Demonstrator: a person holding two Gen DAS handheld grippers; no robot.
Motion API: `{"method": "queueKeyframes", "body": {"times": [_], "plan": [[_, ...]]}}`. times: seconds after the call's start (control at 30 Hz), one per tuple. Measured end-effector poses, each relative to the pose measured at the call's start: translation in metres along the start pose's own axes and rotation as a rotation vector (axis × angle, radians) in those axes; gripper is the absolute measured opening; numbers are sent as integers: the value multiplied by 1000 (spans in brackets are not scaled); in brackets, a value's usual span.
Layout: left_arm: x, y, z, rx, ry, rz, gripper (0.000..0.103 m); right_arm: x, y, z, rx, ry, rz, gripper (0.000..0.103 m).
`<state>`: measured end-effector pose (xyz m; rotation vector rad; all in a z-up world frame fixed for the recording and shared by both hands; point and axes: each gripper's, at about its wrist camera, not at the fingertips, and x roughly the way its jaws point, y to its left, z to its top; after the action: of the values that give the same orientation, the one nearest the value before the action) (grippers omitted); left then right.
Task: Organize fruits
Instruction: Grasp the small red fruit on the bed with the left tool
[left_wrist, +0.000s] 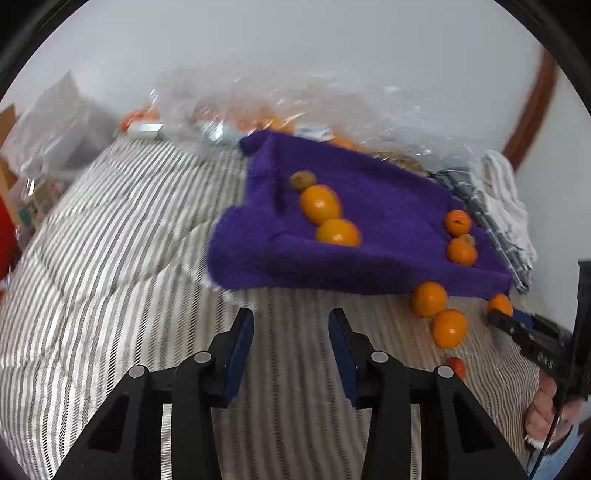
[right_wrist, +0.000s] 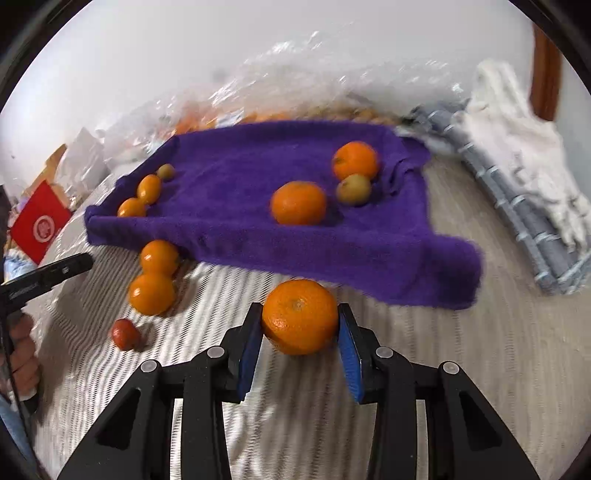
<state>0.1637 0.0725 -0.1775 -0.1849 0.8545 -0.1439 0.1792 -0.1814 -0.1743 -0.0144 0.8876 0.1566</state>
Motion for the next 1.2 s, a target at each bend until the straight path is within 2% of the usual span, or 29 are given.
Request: {"method": "queueKeyframes", "body": {"times": [0.13,0.27,0.37,0.47,0.6,0.63,0.67,0.73,0.77,0.93,1.07,1.2], "plan": [[-8,-28,-8,80,-17,-85,39,-7,-19,2,60,-32,14,39],[-11,-63,-13,144,14,-218,39,-14,-30,2,88,-46,5,39],[-4,-82,-19,174,64,-261,39,-15,-36,-1,99,-61,1,39],[0,-97,-22,234,94,-248,39,-13,-38,-1,114,-47,-13,39],[10,-99,-23,230,111,-226,39,-13,-39,-2,127,-57,0,39],[15,-100,-22,228,134,-202,37,-11,-39,-3,135,-48,0,39],[14,-100,-20,232,118,-185,33,-9,-40,-3,145,-28,-6,39],[16,-98,-18,223,123,-184,21,-10,-40,-2,152,-33,14,39],[16,-97,-19,217,127,-188,21,-11,-40,-2,157,-40,24,39],[3,-82,-21,161,65,-210,21,-6,-47,-5,205,-20,33,39],[-5,-64,-19,96,-4,-193,21,-8,-48,-5,219,-39,57,39],[-7,-43,-11,8,-40,-168,21,-7,-42,-5,197,-39,56,39]]}}
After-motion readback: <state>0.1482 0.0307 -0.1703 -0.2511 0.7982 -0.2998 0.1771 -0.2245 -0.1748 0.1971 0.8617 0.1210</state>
